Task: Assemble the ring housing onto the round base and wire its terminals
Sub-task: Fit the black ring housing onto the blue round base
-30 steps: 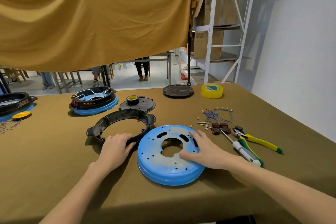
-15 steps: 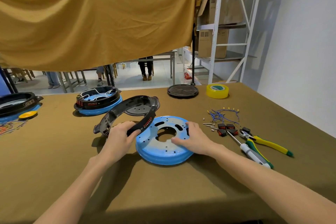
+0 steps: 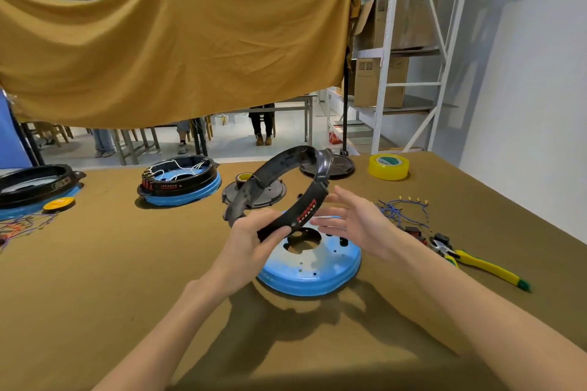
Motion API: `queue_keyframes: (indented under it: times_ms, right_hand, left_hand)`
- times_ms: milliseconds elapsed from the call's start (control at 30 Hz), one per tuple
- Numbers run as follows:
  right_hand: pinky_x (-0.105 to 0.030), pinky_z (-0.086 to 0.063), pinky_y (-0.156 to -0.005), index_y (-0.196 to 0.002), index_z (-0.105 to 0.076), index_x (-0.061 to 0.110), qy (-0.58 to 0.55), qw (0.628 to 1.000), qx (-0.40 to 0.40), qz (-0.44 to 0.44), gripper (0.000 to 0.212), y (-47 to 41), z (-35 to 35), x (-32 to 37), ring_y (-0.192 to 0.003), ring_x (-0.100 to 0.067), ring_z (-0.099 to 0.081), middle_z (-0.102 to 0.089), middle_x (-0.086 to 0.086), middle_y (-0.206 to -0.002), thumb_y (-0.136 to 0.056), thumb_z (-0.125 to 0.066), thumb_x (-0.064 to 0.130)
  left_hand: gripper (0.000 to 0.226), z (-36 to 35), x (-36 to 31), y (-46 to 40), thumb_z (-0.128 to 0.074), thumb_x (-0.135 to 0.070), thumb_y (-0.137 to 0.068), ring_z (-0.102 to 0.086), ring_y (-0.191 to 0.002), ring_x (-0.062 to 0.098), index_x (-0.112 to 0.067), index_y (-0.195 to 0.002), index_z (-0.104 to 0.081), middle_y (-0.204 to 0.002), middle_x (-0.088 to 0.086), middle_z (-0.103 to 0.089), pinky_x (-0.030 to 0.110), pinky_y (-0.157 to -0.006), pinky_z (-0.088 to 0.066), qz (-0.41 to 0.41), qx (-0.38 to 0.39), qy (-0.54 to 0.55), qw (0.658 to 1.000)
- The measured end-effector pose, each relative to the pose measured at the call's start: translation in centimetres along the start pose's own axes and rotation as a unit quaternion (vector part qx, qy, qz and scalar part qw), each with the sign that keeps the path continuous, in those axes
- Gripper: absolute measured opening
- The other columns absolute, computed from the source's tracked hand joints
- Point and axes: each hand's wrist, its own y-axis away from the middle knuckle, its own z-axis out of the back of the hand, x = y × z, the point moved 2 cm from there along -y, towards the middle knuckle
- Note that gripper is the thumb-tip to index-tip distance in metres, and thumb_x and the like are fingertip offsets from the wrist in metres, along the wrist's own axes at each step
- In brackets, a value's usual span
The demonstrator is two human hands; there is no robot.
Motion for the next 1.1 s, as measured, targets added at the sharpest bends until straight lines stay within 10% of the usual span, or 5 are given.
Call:
queue_keyframes:
  times_ms: [333,700,900,1100]
  right_hand:
    - [-0.040,-0.057,-0.097,-0.121,-0.067,0.012,-0.182,0.977,0.110,0.012,0.029,0.9,1.0,1.4,-0.129,-0.032,-0.062,-0.063,-0.021,-0.138,-0.096,-0.067,0.027]
    - [-0.035,-0.061,-0.083,-0.127,-0.058,0.009,-0.203,0.978,0.050,0.017,0.035,1.2,1.1,0.6,-0.116,-0.033,-0.070,-0.069,-0.020,-0.128,-0.096,-0.068,0.022]
    - [-0.036,-0.062,-0.077,-0.119,-0.065,0.000,-0.128,0.991,0.028,-0.017,0.040,1.5,2.3,-0.4,-0.105,-0.037,-0.074,-0.074,-0.023,-0.114,-0.088,-0.075,0.022]
    - [-0.026,-0.045,-0.043,-0.122,-0.063,0.001,0.132,0.981,-0.135,-0.051,0.022,1.2,4.9,-2.4,-0.053,-0.017,-0.064,-0.070,-0.016,-0.087,-0.101,-0.056,0.004]
  left_hand:
    - [0.019,-1.6,-1.2,-2.3,-0.070,-0.014,-0.096,-0.062,-0.101,0.010,-0.017,-0.114,-0.076,-0.104,-0.012,-0.069,0.026,-0.088,-0.053,-0.026,0.011,-0.038,0.999]
    - [0.018,-2.2,0.7,-2.9,-0.071,-0.017,-0.097,-0.067,-0.094,0.007,-0.030,-0.109,-0.073,-0.098,-0.012,-0.074,0.014,-0.077,-0.052,0.062,-0.012,0.107,0.992]
    - [0.018,-1.1,0.6,-3.3,-0.072,-0.014,-0.095,-0.064,-0.093,0.006,-0.026,-0.109,-0.073,-0.094,-0.011,-0.072,0.012,-0.073,-0.048,0.064,-0.014,0.054,0.996]
    - [0.017,-1.2,1.4,-2.2,-0.074,-0.017,-0.093,-0.059,-0.095,0.007,-0.025,-0.108,-0.073,-0.097,-0.013,-0.069,0.036,-0.092,-0.046,0.000,0.086,-0.117,0.989]
